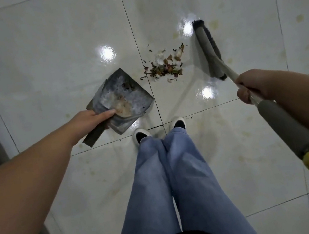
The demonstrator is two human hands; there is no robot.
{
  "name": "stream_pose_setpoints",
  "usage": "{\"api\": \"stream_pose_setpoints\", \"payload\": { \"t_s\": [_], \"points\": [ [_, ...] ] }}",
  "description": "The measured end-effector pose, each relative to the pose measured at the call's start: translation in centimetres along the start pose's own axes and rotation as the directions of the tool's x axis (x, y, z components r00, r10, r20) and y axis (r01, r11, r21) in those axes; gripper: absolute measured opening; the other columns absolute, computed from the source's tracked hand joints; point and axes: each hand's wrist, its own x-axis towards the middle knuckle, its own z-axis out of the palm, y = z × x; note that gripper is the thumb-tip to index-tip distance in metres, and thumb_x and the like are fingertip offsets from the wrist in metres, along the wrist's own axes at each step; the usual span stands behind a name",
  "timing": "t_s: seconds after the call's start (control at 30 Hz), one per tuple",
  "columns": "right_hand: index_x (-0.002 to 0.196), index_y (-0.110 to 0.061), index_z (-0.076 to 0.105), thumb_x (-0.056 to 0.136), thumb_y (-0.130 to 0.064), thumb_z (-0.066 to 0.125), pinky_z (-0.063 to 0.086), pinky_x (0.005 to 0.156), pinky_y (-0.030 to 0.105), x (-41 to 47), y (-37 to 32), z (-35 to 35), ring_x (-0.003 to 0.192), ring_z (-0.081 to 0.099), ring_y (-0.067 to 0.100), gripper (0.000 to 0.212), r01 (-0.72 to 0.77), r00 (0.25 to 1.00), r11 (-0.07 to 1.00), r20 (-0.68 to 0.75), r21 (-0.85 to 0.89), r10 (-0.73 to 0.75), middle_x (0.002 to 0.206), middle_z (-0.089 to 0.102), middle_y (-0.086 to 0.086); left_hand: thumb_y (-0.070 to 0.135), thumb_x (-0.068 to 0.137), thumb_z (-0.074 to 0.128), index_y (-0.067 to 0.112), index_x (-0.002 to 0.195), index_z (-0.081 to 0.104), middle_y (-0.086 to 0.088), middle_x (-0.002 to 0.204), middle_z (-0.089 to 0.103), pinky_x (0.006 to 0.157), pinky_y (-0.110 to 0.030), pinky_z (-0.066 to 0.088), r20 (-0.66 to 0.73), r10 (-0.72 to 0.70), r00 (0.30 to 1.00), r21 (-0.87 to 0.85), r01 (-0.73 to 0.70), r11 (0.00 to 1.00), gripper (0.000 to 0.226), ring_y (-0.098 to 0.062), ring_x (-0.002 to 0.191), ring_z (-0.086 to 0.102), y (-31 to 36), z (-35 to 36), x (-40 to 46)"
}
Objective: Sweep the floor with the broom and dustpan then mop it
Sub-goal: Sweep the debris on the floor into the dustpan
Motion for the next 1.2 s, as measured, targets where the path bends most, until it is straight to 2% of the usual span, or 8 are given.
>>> {"api": "stream_pose_setpoints", "payload": {
  "t_s": [0.1, 0.2, 0.33, 0.47, 0.57, 0.87, 1.03, 1.2],
  "points": [
    [0.074, -0.011, 0.029, 0.099, -0.016, 0.026, 0.027, 0.028, 0.004, 0.2, 0.2, -0.1, 0.015, 0.026, 0.007, 0.026, -0.018, 1.0, 1.0, 0.012, -0.015, 0.018, 0.031, 0.031, 0.003, 0.047, 0.084, 0.059, 0.011, 0.081, 0.066, -0.008, 0.086, 0.071, 0.064, -0.02, 0.042, 0.039, -0.074, 0.996, -0.046, 0.076, 0.996, 0.037, -0.017, 0.077, 0.062, -2.2, 0.1, -0.7],
    [0.073, -0.011, 0.029, 0.098, -0.014, 0.025, 0.026, 0.028, 0.003, 0.5, 0.5, 0.4, 0.015, 0.026, 0.007, 0.025, -0.025, 0.999, 1.0, 0.026, -0.015, 0.025, 0.057, 0.028, 0.002, 0.049, 0.087, 0.054, 0.009, 0.074, 0.07, -0.001, 0.079, 0.067, 0.065, -0.016, 0.034, -0.03, -0.086, 0.996, -0.005, 0.085, 0.996, 0.045, -0.014, 0.074, 0.054, -3.8, 0.3, -1.4],
    [0.072, -0.011, 0.03, 0.097, -0.013, 0.024, 0.024, 0.027, 0.004, 0.5, 1.0, 0.8, 0.015, 0.025, 0.007, 0.025, -0.031, 0.999, 0.999, 0.044, -0.008, 0.032, 0.058, 0.027, 0.001, 0.048, 0.088, 0.055, 0.008, 0.068, 0.061, -0.008, 0.065, 0.057, 0.075, -0.031, 0.049, -0.065, -0.098, 0.993, -0.15, 0.088, 0.985, 0.045, -0.018, 0.062, 0.05, -3.9, 0.8, -1.1],
    [0.073, -0.011, 0.03, 0.098, -0.013, 0.024, 0.025, 0.027, 0.004, 0.6, 0.7, 0.0, 0.015, 0.026, 0.007, 0.025, -0.005, 1.0, 1.0, 0.023, -0.016, 0.005, 0.058, 0.028, 0.002, 0.046, 0.088, 0.056, 0.008, 0.064, 0.052, -0.006, 0.053, 0.048, 0.052, -0.022, 0.056, -0.196, -0.019, 0.98, -0.161, -0.013, 0.987, 0.046, -0.016, 0.048, 0.046, -2.1, 0.0, -0.9],
    [0.074, -0.012, 0.03, 0.097, -0.012, 0.024, 0.025, 0.028, 0.004, 0.6, 0.4, -0.7, 0.015, 0.027, 0.007, 0.024, 0.023, 1.0, 0.999, -0.012, -0.035, -0.024, 0.063, 0.026, 0.001, 0.051, 0.085, 0.058, 0.007, 0.062, 0.051, -0.008, 0.052, 0.045, 0.052, -0.024, 0.055, -0.223, -0.025, 0.975, -0.148, -0.009, 0.989, 0.05, -0.017, 0.047, 0.044, -0.8, -1.3, -0.9],
    [0.074, -0.012, 0.03, 0.097, -0.012, 0.023, 0.024, 0.026, 0.005, 0.5, 0.4, -0.4, 0.015, 0.026, 0.008, 0.024, 0.003, 1.0, 0.999, 0.007, -0.049, -0.003, 0.044, 0.033, 0.004, 0.057, 0.079, 0.061, 0.007, 0.059, 0.055, -0.01, 0.057, 0.048, 0.069, -0.034, 0.05, -0.293, 0.031, 0.956, -0.039, -0.045, 0.998, 0.054, -0.021, 0.052, 0.046, 1.3, 0.3, -0.7],
    [0.075, -0.012, 0.03, 0.097, -0.013, 0.024, 0.024, 0.027, 0.004, 0.3, 0.1, -0.5, 0.015, 0.026, 0.008, 0.023, -0.008, 1.0, 0.999, 0.012, -0.037, 0.008, 0.06, 0.028, 0.001, 0.057, 0.081, 0.059, 0.009, 0.058, 0.053, -0.01, 0.055, 0.046, 0.058, -0.026, 0.045, -0.289, -0.01, 0.957, -0.103, -0.021, 0.994, 0.054, -0.02, 0.048, 0.042, 1.3, 0.6, -0.6],
    [0.074, -0.013, 0.03, 0.096, -0.013, 0.025, 0.024, 0.027, 0.004, 0.1, -0.1, -0.7, 0.015, 0.025, 0.008, 0.023, -0.016, 1.0, 1.0, 0.002, -0.014, 0.016, 0.028, 0.031, 0.002, 0.057, 0.082, 0.058, 0.007, 0.058, 0.05, -0.009, 0.055, 0.04, 0.052, -0.022, 0.03, -0.199, -0.027, 0.98, -0.12, 0.003, 0.993, 0.055, -0.018, 0.044, 0.032, 3.0, 0.2, -0.6]
  ]
}}
